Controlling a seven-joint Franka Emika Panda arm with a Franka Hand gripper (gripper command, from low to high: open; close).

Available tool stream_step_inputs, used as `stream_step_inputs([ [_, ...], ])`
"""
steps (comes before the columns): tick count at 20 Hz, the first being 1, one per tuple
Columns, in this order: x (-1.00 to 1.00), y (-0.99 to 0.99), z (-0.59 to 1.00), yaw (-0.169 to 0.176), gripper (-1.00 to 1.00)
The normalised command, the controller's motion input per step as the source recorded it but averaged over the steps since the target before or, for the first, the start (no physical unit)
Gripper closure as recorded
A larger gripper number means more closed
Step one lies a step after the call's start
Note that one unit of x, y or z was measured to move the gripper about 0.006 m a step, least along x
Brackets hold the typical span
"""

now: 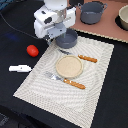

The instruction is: Place the pan onto the stove and place the fish and sausage into the pan.

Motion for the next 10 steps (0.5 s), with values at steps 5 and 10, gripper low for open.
stream_step_inputs([
  [5,0.05,0.00,-0.09,-0.004,1.00],
  [10,0.03,0.00,-0.05,-0.001,1.00],
])
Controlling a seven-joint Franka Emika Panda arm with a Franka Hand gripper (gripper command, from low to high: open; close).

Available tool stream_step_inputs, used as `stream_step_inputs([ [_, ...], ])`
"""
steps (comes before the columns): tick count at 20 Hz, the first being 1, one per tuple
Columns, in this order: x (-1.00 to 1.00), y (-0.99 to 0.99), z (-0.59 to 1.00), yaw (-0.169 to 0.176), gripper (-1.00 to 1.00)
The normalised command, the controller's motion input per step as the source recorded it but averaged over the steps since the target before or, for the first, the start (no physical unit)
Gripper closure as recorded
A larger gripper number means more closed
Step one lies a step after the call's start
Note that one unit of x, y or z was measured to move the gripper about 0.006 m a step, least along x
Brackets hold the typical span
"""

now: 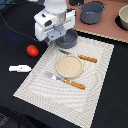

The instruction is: Place the pan onto the stove and place the fish and sausage into the pan.

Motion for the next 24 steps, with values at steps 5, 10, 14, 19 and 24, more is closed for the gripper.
stream_step_inputs([
  [5,0.00,0.00,-0.09,0.000,1.00],
  [10,0.00,0.00,-0.13,0.000,1.00],
  [14,0.04,0.00,-0.11,0.000,1.00],
  [19,0.06,0.00,0.39,-0.015,1.00],
  [24,0.00,0.00,1.00,-0.088,1.00],
])
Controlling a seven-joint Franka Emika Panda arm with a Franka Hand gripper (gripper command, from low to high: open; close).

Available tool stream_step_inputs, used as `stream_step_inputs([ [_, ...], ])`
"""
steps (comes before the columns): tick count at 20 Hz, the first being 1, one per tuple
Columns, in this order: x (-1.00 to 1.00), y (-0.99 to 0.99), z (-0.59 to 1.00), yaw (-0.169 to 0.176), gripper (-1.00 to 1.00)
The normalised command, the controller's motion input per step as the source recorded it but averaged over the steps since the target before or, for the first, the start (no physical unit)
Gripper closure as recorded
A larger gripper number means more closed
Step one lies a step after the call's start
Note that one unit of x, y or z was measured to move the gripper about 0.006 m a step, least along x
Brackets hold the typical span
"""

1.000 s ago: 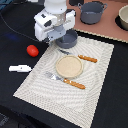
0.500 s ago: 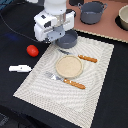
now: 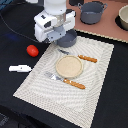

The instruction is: Place the pan onto the stove and place the fish and sausage into the pan.

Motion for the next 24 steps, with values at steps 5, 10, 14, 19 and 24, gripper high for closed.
stream_step_inputs([
  [5,-0.04,0.00,1.00,-0.088,1.00],
  [10,-0.33,0.03,0.91,-0.058,1.00],
  [14,-0.64,0.09,0.57,-0.017,1.00],
  [19,-0.65,0.47,0.40,-0.001,1.00],
  [24,-0.61,0.69,0.36,0.000,1.00],
])
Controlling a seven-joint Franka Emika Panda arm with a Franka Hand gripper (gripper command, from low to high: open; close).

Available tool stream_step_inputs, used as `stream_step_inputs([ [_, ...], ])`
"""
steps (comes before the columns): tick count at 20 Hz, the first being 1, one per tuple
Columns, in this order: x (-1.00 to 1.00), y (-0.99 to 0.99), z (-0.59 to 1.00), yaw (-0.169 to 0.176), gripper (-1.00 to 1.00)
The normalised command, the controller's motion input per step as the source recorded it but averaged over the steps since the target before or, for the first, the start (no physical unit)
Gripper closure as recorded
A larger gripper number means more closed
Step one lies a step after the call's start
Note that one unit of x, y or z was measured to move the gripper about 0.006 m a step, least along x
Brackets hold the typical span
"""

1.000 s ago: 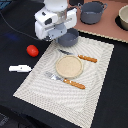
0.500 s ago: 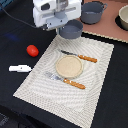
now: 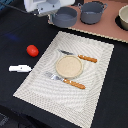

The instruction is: Place the pan onto the stove and place the fish and sausage into the pan.

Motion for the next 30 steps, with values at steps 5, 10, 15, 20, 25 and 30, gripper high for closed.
stream_step_inputs([
  [5,-0.27,0.83,0.33,-0.004,1.00],
  [10,0.21,0.56,0.08,0.000,1.00],
  [15,0.25,0.46,-0.08,0.007,1.00],
  [20,0.24,0.49,-0.16,0.022,1.00],
  [25,0.36,0.49,-0.15,0.024,1.00],
  [30,0.46,0.40,-0.16,0.016,1.00],
])
